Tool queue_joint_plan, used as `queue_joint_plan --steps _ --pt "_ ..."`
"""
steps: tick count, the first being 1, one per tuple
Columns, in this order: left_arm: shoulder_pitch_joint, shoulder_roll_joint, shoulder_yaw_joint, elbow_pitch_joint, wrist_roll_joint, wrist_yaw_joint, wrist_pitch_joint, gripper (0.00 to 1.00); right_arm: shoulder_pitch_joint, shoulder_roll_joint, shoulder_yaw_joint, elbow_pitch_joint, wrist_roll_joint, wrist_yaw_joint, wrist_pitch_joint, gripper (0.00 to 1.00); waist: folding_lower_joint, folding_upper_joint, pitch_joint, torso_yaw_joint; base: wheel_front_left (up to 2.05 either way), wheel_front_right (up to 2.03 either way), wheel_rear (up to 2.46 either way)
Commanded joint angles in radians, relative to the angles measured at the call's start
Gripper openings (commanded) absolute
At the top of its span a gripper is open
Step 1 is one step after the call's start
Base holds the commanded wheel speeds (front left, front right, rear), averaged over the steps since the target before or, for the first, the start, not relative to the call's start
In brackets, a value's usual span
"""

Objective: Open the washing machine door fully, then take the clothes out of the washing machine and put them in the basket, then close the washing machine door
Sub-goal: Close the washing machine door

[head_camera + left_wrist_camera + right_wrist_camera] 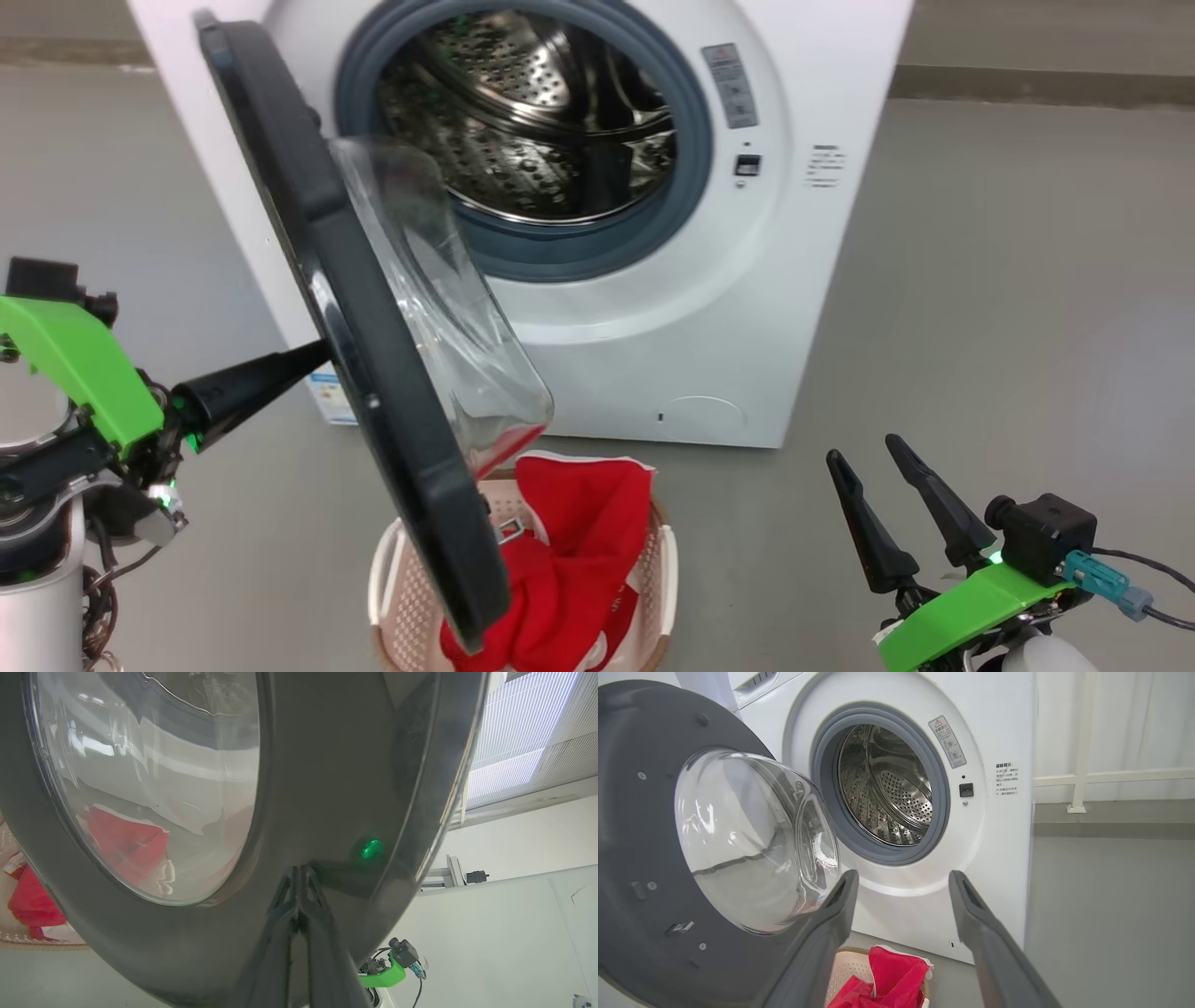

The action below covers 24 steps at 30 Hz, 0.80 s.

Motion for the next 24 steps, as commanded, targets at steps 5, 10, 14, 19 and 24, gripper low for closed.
queue_joint_plan --steps 5,10,14,19,24 --pt "-0.028 0.002 0.045 -0.029 -0.015 0.007 -0.021 0.0 -0.011 -0.016 0.017 -0.022 0.002 -0.001 -0.006 1.0 0.0 0.0 0.0 -0.112 0.0 0.0 0.0" --pt "-0.032 -0.002 0.057 -0.025 -0.007 0.0 -0.051 0.0 -0.016 -0.021 0.017 -0.027 0.003 -0.001 -0.006 1.0 0.0 0.0 0.006 -0.168 0.0 0.0 0.0" --pt "-0.048 -0.015 0.082 -0.012 -0.003 -0.009 -0.105 0.0 -0.018 -0.026 0.017 -0.028 0.003 -0.001 -0.006 1.0 0.0 0.0 0.016 -0.209 0.0 0.0 0.0" --pt "-0.066 -0.022 0.1 0.011 0.001 -0.022 -0.144 0.0 -0.02 -0.031 0.018 -0.029 0.003 -0.001 -0.006 1.0 0.0 0.0 0.027 -0.255 0.0 0.0 0.0" --pt "-0.087 -0.027 0.11 0.031 0.01 -0.038 -0.182 0.0 -0.026 -0.035 0.021 -0.031 0.003 -0.001 -0.006 1.0 0.0 0.0 0.036 -0.295 0.0 0.0 0.0"
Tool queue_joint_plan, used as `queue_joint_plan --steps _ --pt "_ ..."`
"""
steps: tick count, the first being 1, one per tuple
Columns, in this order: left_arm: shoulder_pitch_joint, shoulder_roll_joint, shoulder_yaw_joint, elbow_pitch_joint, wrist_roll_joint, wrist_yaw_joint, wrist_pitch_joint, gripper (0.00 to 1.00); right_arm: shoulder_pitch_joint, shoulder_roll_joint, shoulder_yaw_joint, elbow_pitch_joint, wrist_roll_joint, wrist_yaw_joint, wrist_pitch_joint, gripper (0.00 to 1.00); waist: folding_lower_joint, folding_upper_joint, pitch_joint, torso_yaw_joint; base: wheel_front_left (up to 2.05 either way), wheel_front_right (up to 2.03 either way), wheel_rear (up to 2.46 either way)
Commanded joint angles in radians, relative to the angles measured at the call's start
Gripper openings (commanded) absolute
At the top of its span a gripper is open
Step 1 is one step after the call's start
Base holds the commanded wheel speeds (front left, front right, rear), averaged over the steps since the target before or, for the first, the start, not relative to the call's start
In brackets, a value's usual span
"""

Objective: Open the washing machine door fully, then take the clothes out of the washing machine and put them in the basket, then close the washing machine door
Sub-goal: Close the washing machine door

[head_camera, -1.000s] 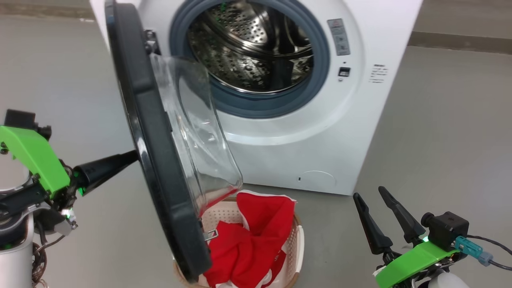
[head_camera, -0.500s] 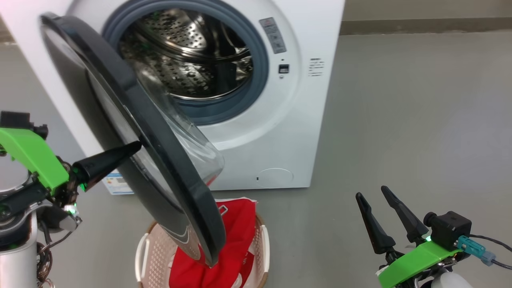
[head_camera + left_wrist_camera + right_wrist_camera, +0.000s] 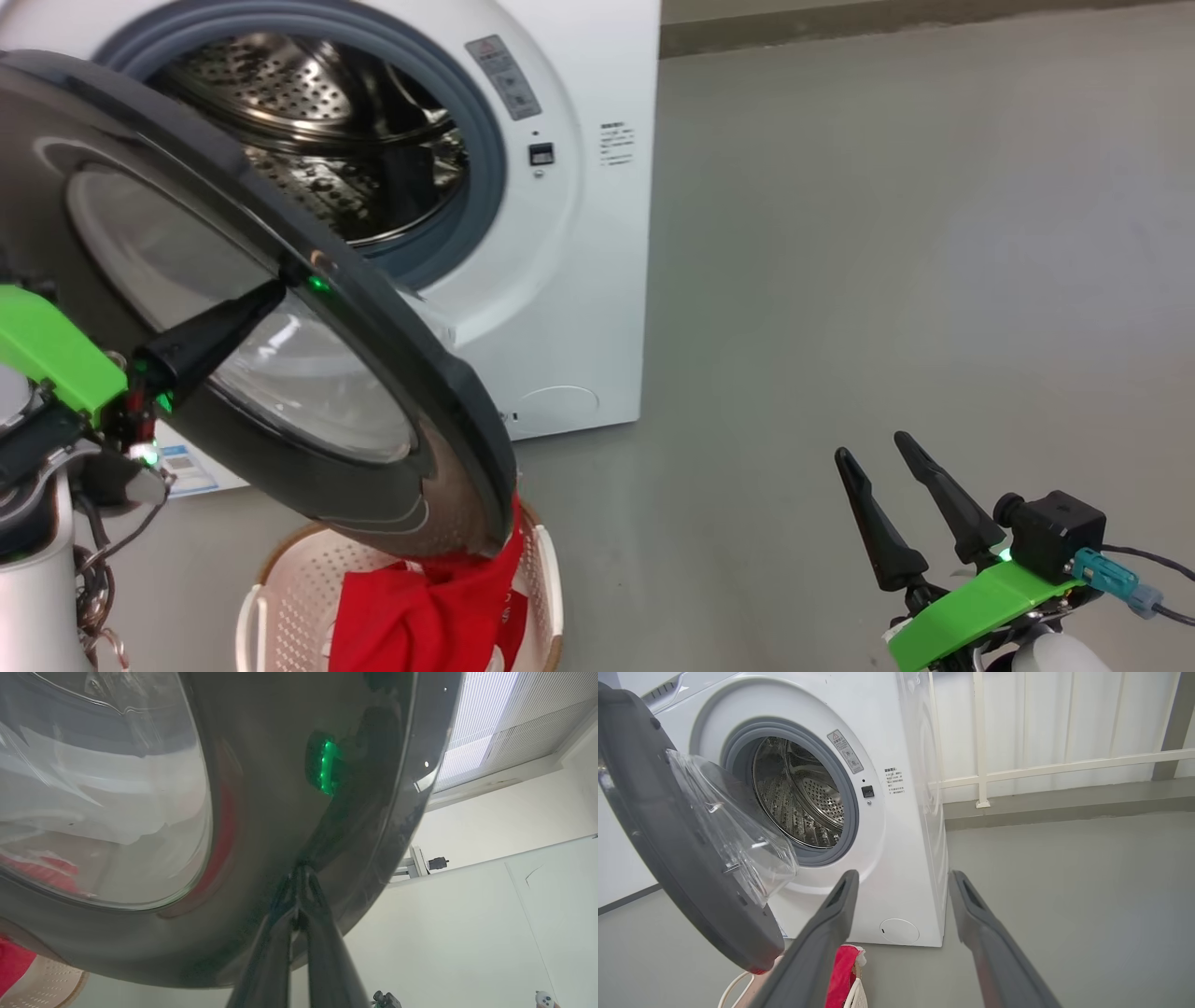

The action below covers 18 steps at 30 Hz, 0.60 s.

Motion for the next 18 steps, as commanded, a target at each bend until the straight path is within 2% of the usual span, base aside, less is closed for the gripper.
queue_joint_plan --steps 1,6,18 --pt "-0.053 0.026 0.035 -0.019 0.015 -0.017 -0.017 0.0 -0.026 -0.013 0.021 -0.028 0.003 -0.001 -0.006 1.0 0.0 0.0 0.013 -0.031 0.0 0.0 0.0" --pt "-0.091 0.023 0.05 0.014 0.043 -0.027 -0.091 0.0 -0.035 -0.012 0.018 -0.031 0.003 -0.001 -0.006 1.0 0.0 0.0 0.034 -0.067 0.0 0.0 0.0" --pt "-0.162 0.026 0.059 0.09 0.081 -0.065 -0.191 0.0 -0.052 -0.004 0.011 -0.04 -0.003 -0.001 -0.006 1.0 0.0 0.0 0.077 -0.138 0.0 0.0 0.0"
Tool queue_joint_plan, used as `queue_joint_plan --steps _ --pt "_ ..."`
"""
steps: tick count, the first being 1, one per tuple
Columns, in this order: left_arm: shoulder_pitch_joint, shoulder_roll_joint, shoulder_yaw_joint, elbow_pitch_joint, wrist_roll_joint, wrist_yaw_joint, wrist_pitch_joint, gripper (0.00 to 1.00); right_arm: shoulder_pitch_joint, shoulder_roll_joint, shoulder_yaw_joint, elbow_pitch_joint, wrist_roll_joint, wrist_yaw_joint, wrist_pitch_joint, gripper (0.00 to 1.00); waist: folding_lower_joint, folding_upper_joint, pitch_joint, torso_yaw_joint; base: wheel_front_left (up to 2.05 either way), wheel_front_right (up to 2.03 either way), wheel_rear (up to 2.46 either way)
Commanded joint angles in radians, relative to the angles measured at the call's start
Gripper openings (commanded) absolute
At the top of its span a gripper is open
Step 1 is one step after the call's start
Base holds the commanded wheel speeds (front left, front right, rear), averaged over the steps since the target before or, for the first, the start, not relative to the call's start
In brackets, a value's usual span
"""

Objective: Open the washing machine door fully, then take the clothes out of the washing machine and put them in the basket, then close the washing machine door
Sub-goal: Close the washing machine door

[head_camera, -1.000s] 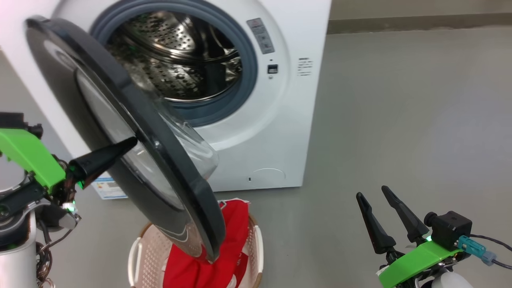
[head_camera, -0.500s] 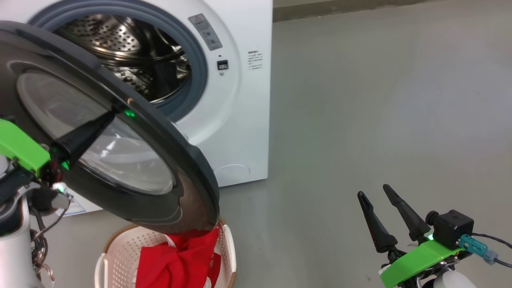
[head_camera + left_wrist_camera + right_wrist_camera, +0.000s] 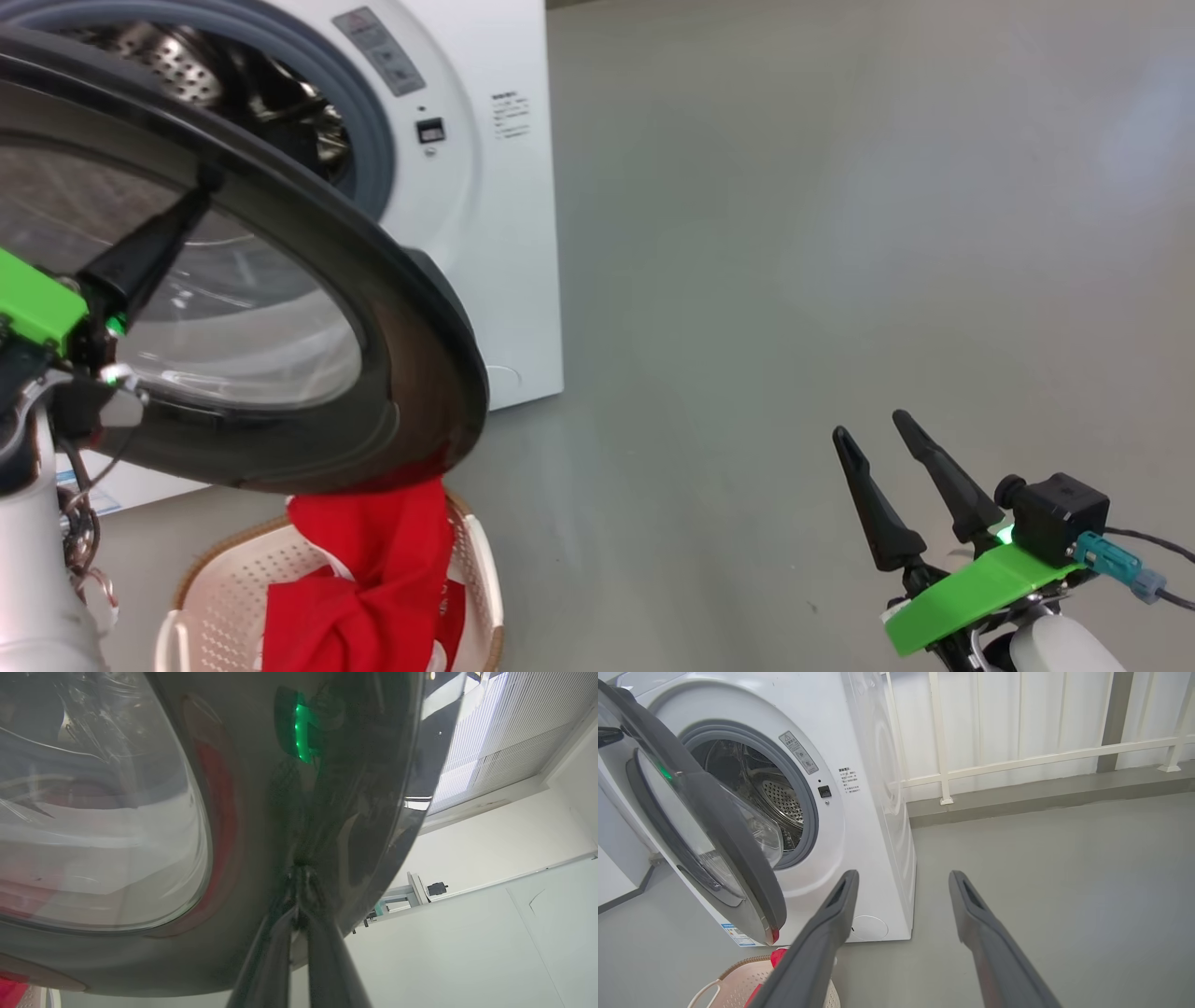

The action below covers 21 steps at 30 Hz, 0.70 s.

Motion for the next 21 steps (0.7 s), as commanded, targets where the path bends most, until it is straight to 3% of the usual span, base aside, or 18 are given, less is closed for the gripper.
queue_joint_plan --steps 1,21 --pt "-0.05 0.04 0.029 -0.016 0.021 -0.01 -0.015 0.0 -0.031 -0.006 0.014 -0.029 -0.004 -0.001 -0.006 1.0 0.0 0.0 0.021 -0.024 0.0 0.0 0.0" --pt "-0.156 0.062 0.034 0.124 0.068 -0.072 -0.14 0.0 -0.047 0.01 -0.004 -0.037 -0.017 -0.001 -0.006 1.0 0.0 0.0 0.078 -0.084 0.0 0.0 0.0"
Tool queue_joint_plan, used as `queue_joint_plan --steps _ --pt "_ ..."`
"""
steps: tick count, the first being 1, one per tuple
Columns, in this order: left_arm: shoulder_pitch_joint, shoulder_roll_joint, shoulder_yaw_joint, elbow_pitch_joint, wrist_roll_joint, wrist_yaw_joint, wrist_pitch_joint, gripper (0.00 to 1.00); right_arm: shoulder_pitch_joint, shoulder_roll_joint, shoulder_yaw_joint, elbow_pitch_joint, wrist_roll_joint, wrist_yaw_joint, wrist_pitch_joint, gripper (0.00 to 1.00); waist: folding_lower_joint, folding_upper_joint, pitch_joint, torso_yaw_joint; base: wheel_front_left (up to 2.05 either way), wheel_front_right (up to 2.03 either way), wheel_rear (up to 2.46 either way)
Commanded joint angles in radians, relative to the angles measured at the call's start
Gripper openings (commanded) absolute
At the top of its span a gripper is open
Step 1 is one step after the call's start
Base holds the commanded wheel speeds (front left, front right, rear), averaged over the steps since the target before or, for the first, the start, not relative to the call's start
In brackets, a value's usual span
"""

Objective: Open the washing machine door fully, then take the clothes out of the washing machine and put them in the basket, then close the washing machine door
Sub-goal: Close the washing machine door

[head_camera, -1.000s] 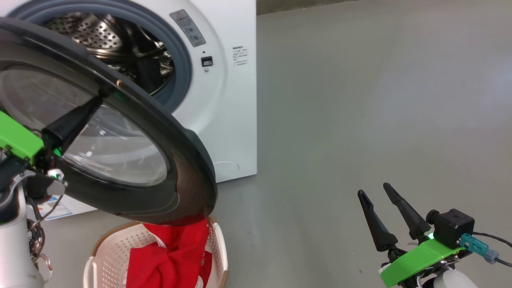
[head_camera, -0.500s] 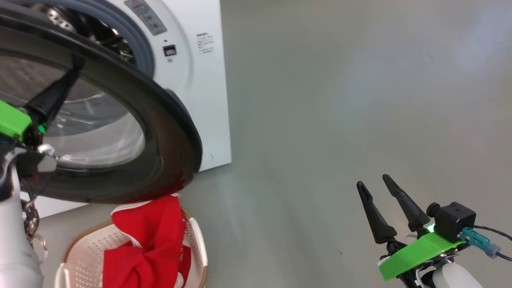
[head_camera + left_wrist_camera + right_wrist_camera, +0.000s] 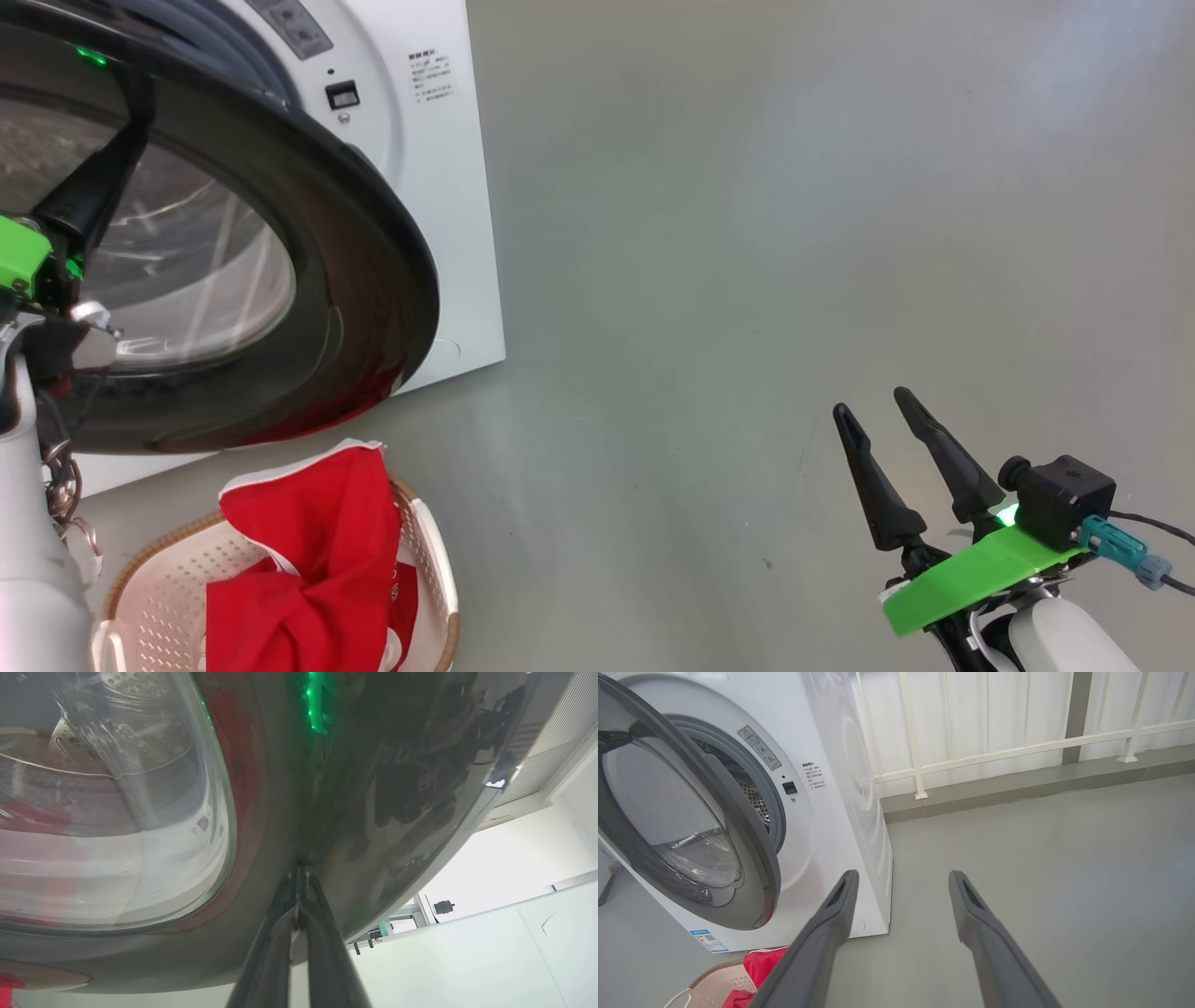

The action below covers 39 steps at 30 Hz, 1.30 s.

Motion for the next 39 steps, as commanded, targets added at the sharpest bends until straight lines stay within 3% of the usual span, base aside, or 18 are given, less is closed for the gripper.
queue_joint_plan --steps 1,19,21,28,34,39 --pt "-0.027 0.053 0.02 -0.016 0.01 -0.021 -0.003 0.0 -0.017 -0.004 0.007 -0.02 -0.013 -0.001 -0.006 1.0 0.0 0.0 -0.01 0.005 0.0 0.0 0.0" --pt "0.081 0.039 -0.035 -0.039 0.048 -0.087 0.006 0.0 0.013 -0.035 0.026 0.004 0.009 -0.001 -0.006 1.0 0.0 0.0 -0.129 0.11 0.0 0.0 0.0" --pt "0.103 0.038 -0.048 -0.058 0.063 -0.094 0.002 1.0 0.015 -0.039 0.026 0.003 0.01 -0.001 -0.006 1.0 0.0 0.0 -0.139 0.126 0.0 0.0 0.0" --pt "0.22 0.068 -0.112 -0.199 0.17 -0.148 -0.052 1.0 0.028 -0.044 0.013 0.001 0.012 -0.001 -0.006 1.0 0.0 0.0 -0.165 0.172 0.0 0.0 0.0" --pt "0.409 0.101 -0.161 -0.369 0.321 -0.177 -0.212 1.0 0.039 -0.044 0.0 -0.003 0.011 -0.001 -0.006 1.0 0.0 0.0 -0.175 0.197 0.0 0.0 0.0" --pt "0.543 0.087 -0.158 -0.439 0.4 -0.178 -0.341 1.0 0.036 -0.047 -0.007 -0.009 0.012 -0.001 -0.006 1.0 0.0 0.0 -0.176 0.202 0.0 0.0 0.0"
